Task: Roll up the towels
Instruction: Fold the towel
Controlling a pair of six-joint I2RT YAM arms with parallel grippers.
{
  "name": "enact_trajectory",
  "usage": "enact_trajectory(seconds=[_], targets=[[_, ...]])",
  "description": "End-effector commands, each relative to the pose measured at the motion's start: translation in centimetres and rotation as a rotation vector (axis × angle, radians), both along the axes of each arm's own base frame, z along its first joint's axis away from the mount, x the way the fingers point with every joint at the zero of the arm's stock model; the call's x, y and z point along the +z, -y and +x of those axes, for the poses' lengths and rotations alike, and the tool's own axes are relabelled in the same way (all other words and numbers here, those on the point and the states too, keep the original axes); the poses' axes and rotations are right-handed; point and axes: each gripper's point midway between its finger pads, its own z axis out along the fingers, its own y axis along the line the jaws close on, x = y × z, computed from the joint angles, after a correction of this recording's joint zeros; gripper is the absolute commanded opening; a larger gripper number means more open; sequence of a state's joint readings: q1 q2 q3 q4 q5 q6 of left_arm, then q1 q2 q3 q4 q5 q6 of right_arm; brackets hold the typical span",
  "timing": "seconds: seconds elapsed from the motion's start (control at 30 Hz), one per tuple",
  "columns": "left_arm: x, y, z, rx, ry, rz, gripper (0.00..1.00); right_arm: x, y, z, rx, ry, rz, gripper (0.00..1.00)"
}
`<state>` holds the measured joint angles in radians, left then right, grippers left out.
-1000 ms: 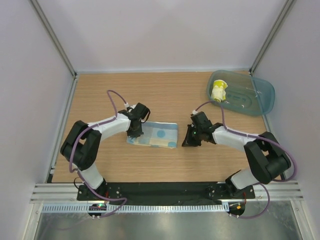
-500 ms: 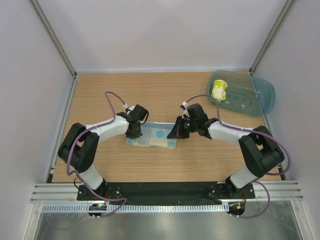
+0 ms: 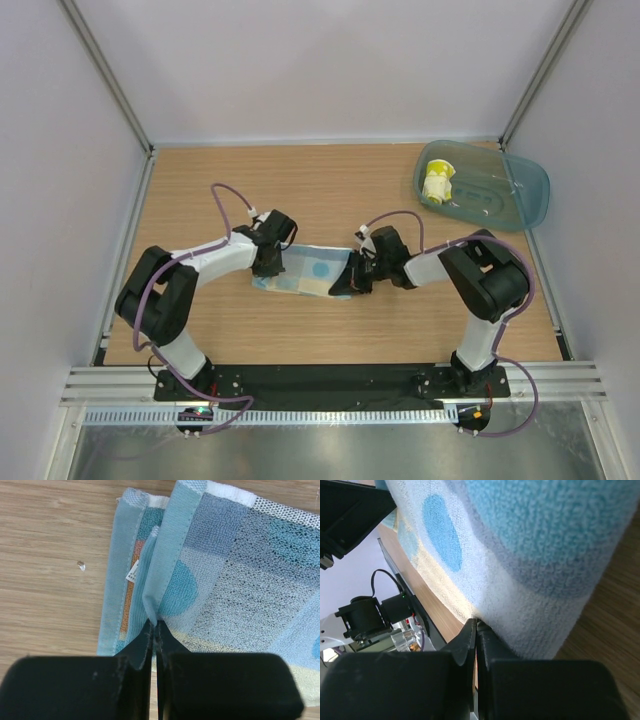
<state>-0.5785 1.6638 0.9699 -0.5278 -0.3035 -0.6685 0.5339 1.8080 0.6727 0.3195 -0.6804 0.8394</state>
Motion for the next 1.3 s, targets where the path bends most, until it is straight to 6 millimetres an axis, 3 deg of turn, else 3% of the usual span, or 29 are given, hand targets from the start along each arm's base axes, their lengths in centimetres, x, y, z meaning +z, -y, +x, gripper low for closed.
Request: enact_trajectory(seconds=[0.0, 0.3, 0.43, 0.53, 0.63, 0.73, 0.77, 0.83, 0.87, 0.93, 1.0, 1.07, 1.13, 1.17, 1.27], targets=[[0.2, -0.2, 0.2, -0.028, 0.021, 0.015, 0.00, -2.7, 1.7, -0.9, -0.023, -0.027, -0.044, 0.01], [-1.4, -2.4, 0.4, -0.023, -0.034, 0.081, 0.00, -4.8, 4.2, -3.1, -0.044, -0.054, -0.090, 0.01], [-1.7, -2.3, 0.5, -0.024, -0.049, 0.080, 0.01, -5.0, 4.5, -3.4, -0.045, -0.057, -0.099, 0.01], [-2.0, -2.4, 0.5, -0.024, -0.070, 0.098, 0.07, -4.5, 4.4, -3.2, -0.048, -0.049, -0.091, 0.01], [-1.6, -3.0, 0.5, -0.001, -0.066, 0.128, 0.20, -3.6, 4.4, -3.1, -0.044, -0.043, -0.093, 0.01], [-0.4, -3.9, 0.6, 0.036, -0.048, 0.165, 0.34, -1.9, 4.3, -2.5, -0.029, -0.001, -0.104, 0.02], [0.6, -3.7, 1.1, 0.049, -0.024, 0.156, 0.37, -0.3, 3.9, -1.5, -0.026, 0.046, -0.090, 0.04], [1.9, -4.1, 1.6, 0.074, 0.004, 0.176, 0.43, 0.5, 4.1, -1.4, -0.010, 0.055, -0.116, 0.08], [2.9, -4.1, 1.9, 0.078, 0.012, 0.179, 0.45, 2.2, 3.8, -0.4, -0.011, 0.104, -0.107, 0.13], [4.8, -4.5, 2.4, 0.099, 0.051, 0.196, 0.47, 3.6, 3.8, -0.1, -0.008, 0.116, -0.115, 0.19], [7.1, -4.4, 2.8, 0.113, 0.084, 0.189, 0.47, 5.9, 3.6, 0.5, -0.001, 0.152, -0.111, 0.25], [8.5, -4.3, 2.7, 0.118, 0.095, 0.191, 0.41, 8.3, 3.0, 1.5, 0.013, 0.203, -0.087, 0.29], [10.3, -3.0, 2.8, 0.095, 0.135, 0.173, 0.41, 9.7, 2.8, 1.8, 0.018, 0.214, -0.083, 0.30], [10.6, -2.6, 2.5, 0.088, 0.136, 0.168, 0.41, 10.8, 2.5, 2.5, 0.018, 0.242, -0.072, 0.30], [10.9, -0.7, 1.5, 0.053, 0.134, 0.076, 0.39, 11.6, 2.0, 3.7, 0.012, 0.259, -0.071, 0.29]])
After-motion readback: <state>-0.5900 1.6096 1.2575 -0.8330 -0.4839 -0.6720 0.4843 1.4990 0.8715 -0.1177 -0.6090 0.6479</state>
